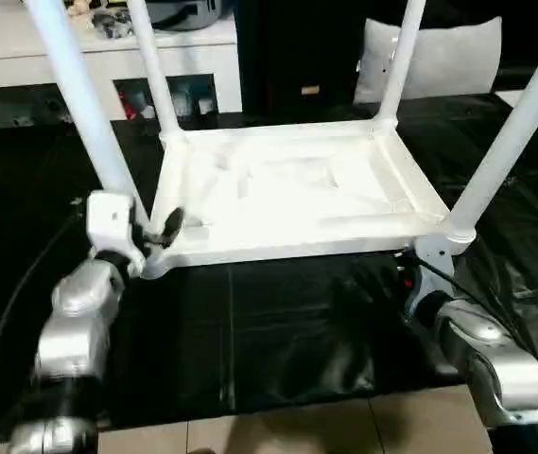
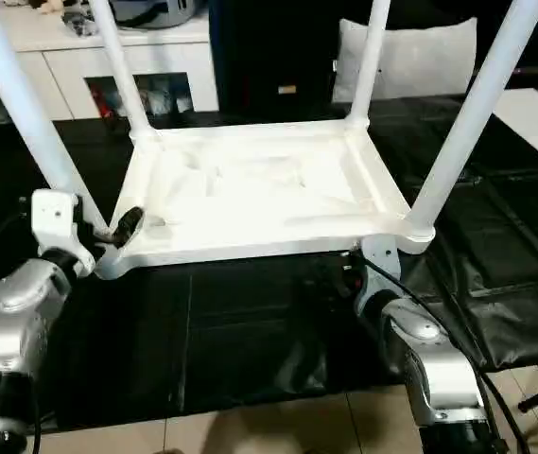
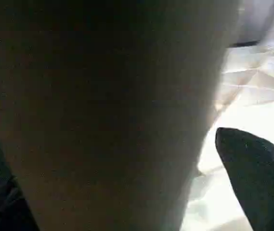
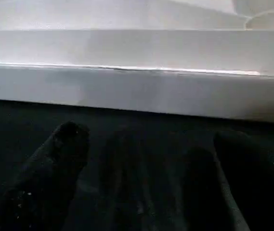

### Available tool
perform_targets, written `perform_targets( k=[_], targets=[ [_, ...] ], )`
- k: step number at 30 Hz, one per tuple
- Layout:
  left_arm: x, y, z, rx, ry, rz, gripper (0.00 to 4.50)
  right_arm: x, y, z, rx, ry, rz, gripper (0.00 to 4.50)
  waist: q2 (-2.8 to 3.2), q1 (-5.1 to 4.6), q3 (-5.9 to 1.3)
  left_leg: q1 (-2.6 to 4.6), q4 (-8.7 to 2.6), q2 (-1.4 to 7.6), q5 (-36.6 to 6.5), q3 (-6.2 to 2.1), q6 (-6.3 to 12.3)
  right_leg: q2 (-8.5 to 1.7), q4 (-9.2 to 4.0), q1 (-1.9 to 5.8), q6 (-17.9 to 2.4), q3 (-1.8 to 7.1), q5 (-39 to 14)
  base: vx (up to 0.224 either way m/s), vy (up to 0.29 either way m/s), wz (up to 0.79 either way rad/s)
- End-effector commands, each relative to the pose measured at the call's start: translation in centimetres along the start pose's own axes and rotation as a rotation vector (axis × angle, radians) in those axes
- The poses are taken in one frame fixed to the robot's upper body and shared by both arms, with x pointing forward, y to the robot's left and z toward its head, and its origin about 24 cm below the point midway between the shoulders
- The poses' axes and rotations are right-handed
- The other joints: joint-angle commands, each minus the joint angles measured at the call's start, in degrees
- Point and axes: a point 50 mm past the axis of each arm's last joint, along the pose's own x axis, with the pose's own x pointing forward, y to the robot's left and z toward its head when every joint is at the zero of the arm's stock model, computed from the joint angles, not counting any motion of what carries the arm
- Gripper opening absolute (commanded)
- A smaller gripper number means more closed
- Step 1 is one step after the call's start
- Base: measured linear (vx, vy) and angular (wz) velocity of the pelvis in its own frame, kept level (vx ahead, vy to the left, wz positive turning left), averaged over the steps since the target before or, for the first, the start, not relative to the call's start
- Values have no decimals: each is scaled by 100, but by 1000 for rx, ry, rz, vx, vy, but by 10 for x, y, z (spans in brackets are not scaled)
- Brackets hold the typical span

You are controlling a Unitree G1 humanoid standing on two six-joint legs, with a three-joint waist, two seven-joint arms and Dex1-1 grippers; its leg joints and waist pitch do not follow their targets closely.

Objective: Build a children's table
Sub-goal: Rotate table base

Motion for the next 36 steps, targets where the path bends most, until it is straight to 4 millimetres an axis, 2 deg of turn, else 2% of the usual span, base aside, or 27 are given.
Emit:
perform_targets(
  k=[1, 3, 5, 6, 8, 9, 10, 11, 12, 15, 17, 19, 21, 25, 26, 30, 36],
  targets=[
    [3, -8, -1, -16, 20, -128, 448, 4, -3, 4, -3, -15, -24, 450, 18, 34, -404, 54, -368, 97, -829, -5, 193, -287, -253, 319, -1281, 188, -743, 0, 0, 0],
    [2, -14, 1, -20, 45, -289, 448, 12, -10, 5, -5, 0, -49, 450, -19, 55, -396, 84, -378, 111, -969, 5, 163, -304, -262, 311, -1263, 199, -997, 0, 0, 0],
    [2, -15, 2, -14, 63, -339, 448, 15, -12, 5, -8, 9, -54, 450, 0, 76, -379, 94, -383, 116, -1029, 20, 136, -299, -285, 293, -1240, 207, -1111, 0, 0, 0],
    [1, -17, 3, -19, 94, -444, 448, 21, -16, 5, -10, 16, -59, 450, -38, 113, -371, 107, -396, 115, -1107, 26, 82, -306, -290, 295, -1194, 214, -1241, 0, 0, 0],
    [-1, -21, 4, -36, 121, -523, 448, 25, -18, 6, -12, 13, -61, 450, -29, 122, -372, 117, -403, 114, -1167, 21, 8, -326, -283, 294, -1172, 218, -1383, 0, 0, 0],
    [-3, -24, 4, -45, 139, -573, 448, 28, -18, 6, -14, 12, -54, 450, -76, 108, -350, 104, -413, 112, -1233, 28, -10, -318, -296, 301, -1165, 221, -1464, 0, 0, 0],
    [-5, -30, 2, -50, 168, -642, 448, 32, -18, 7, -17, 13, -46, 450, -98, 113, -356, 109, -407, 112, -1234, 30, -3, -338, -286, 302, -1176, 224, -1516, 0, 0, 0],
    [-7, -33, 1, -50, 186, -681, 448, 34, -19, 7, -18, 13, -42, 450, -78, 116, -369, 102, -408, 114, -1180, 20, -1, -354, -266, 316, -1198, 223, -1507, 0, 0, 0],
    [-10, -39, 0, -50, 205, -738, 448, 37, -18, 8, -19, 13, -34, 450, -88, 117, -366, 105, -396, 124, -1112, 34, 26, -342, -260, 297, -1226, 228, -1439, 0, 0, 0],
    [-15, -56, -1, -70, 215, -839, 448, 42, -16, 12, -18, 6, 1, 450, -115, 108, -348, 84, -391, 136, -1134, 40, 74, -349, -247, 315, -1257, 234, -1496, 0, 0, 0],
    [-15, -69, 0, -61, 180, -875, 448, 45, -14, 17, -26, -6, 17, 450, -154, 94, -348, 63, -385, 129, -1079, 44, 107, -344, -246, 326, -1246, 231, -1538, 0, 0, 0],
    [-15, -70, 0, -61, 177, -876, 448, 45, -14, 18, -27, -8, 21, 450, -134, 93, -345, 75, -375, 122, -1072, 47, 122, -339, -266, 315, -1216, 232, -1626, 0, 0, 0],
    [-17, -90, -1, -81, 146, -933, 448, 52, -6, 22, -47, -26, 83, 450, -169, 54, -345, 46, -378, 124, -1046, 38, 138, -335, -260, 336, -1202, 220, -1628, 0, 0, 0],
    [-22, -117, 6, -158, 111, -1030, 448, 59, 14, 26, -71, -46, 191, 450, -180, -14, -362, 24, -359, 126, -876, 37, 206, -327, -231, 350, -1293, 219, -1455, 0, 0, 0],
    [-23, -119, 7, -163, 107, -1035, 448, 60, 15, 26, -74, -47, 202, 450, -181, -31, -363, 13, -355, 130, -795, 33, 250, -319, -213, 356, -1354, 215, -1276, 0, 0, 0],
    [-26, -137, 17, -230, 59, -1109, 448, 61, 32, 25, -108, -57, 306, 450, -224, -112, -361, -4, -340, 117, -764, 43, 351, -309, -204, 375, -1445, 210, -1185, 0, 0, 0],
    [-29, -147, 22, -264, 56, -1140, 448, 60, 35, 20, -115, -60, 347, 450, -210, -110, -344, 44, -333, 135, -843, 58, 337, -282, -237, 342, -1389, 221, -1400, 0, 0, 0]
  ],
)
